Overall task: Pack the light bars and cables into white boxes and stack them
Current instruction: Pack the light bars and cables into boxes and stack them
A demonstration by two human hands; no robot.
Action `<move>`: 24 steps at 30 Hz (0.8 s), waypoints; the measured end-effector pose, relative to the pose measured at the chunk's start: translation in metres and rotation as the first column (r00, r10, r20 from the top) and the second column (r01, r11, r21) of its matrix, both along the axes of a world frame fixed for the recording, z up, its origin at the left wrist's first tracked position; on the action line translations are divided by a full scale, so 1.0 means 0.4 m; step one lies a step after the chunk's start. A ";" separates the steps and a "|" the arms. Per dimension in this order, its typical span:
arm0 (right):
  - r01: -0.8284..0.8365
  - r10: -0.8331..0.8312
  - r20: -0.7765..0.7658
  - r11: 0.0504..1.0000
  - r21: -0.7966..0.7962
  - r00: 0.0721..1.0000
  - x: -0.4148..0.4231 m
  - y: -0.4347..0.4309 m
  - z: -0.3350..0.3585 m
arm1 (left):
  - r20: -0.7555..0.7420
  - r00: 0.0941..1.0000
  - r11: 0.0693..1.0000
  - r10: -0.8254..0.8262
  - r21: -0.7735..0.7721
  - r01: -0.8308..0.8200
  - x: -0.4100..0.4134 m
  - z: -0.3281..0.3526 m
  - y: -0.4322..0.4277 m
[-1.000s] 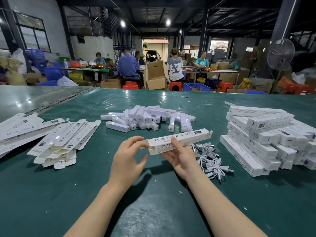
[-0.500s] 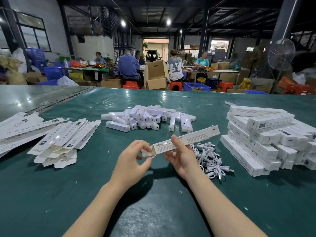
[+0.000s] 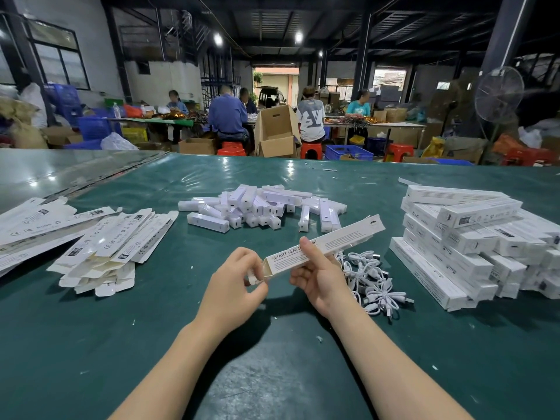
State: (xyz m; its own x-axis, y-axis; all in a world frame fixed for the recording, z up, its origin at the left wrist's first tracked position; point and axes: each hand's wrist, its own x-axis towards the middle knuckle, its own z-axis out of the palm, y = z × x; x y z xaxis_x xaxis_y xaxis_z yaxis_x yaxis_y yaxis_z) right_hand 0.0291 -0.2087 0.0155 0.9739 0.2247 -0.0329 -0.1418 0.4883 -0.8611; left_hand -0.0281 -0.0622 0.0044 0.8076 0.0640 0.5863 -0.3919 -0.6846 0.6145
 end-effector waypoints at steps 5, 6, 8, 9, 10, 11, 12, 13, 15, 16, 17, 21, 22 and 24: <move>-0.010 0.010 0.025 1.000 -0.028 1.000 -0.001 0.003 0.001 | -0.030 0.999 1.000 -0.009 -0.008 0.008 0.002 0.000 -0.006; -0.010 0.011 0.031 0.999 -0.038 0.999 -0.001 0.004 0.001 | -0.038 0.999 0.999 -0.024 -0.022 0.023 0.002 0.002 -0.007; -0.007 0.009 0.037 0.998 -0.054 0.999 -0.002 0.005 0.001 | -0.040 0.999 0.999 -0.036 -0.030 0.035 0.002 0.004 -0.004; -0.005 0.008 0.037 0.998 -0.060 0.999 -0.002 0.005 0.001 | -0.039 0.998 0.999 -0.039 -0.030 0.038 0.001 0.004 -0.003; -0.006 0.008 0.036 0.998 -0.063 0.999 -0.002 0.005 0.001 | -0.040 0.998 0.999 -0.041 -0.030 0.039 0.000 0.004 -0.003; -0.009 0.012 0.034 0.998 -0.064 0.999 -0.003 0.005 0.002 | -0.041 0.998 0.999 -0.039 -0.029 0.038 -0.001 0.003 -0.004; -0.014 0.016 0.030 0.998 -0.062 0.999 -0.002 0.005 0.002 | -0.037 0.999 0.999 -0.034 -0.026 0.033 -0.002 0.003 -0.005; -0.019 0.020 0.023 0.998 -0.057 1.000 -0.002 0.004 0.002 | -0.028 0.999 0.999 -0.028 -0.023 0.027 -0.002 0.004 -0.006; -0.026 0.026 0.011 0.999 -0.044 1.000 -0.001 0.002 0.002 | 0.004 0.999 0.999 -0.033 -0.016 0.033 -0.002 0.007 -0.008; -0.027 0.028 0.008 0.999 -0.038 1.000 -0.001 0.002 0.003 | 0.018 0.999 0.999 -0.043 -0.013 0.044 -0.003 0.009 -0.009; -0.026 0.026 0.005 0.999 -0.035 1.000 -0.001 0.001 0.002 | 0.030 0.998 0.998 -0.055 -0.007 0.055 -0.005 0.011 -0.010; 0.000 0.000 -0.021 1.000 -0.013 1.000 0.002 0.000 0.001 | 0.022 0.997 0.994 -0.072 -0.081 0.073 -0.008 0.011 -0.012; 0.004 -0.004 -0.027 1.000 -0.010 1.000 0.003 0.000 0.002 | 0.007 0.998 0.991 -0.068 -0.118 0.068 -0.007 0.011 -0.012; 0.003 -0.004 -0.028 1.000 -0.012 1.000 0.005 -0.002 0.002 | -0.014 0.998 0.986 -0.062 -0.158 0.059 -0.005 0.010 -0.009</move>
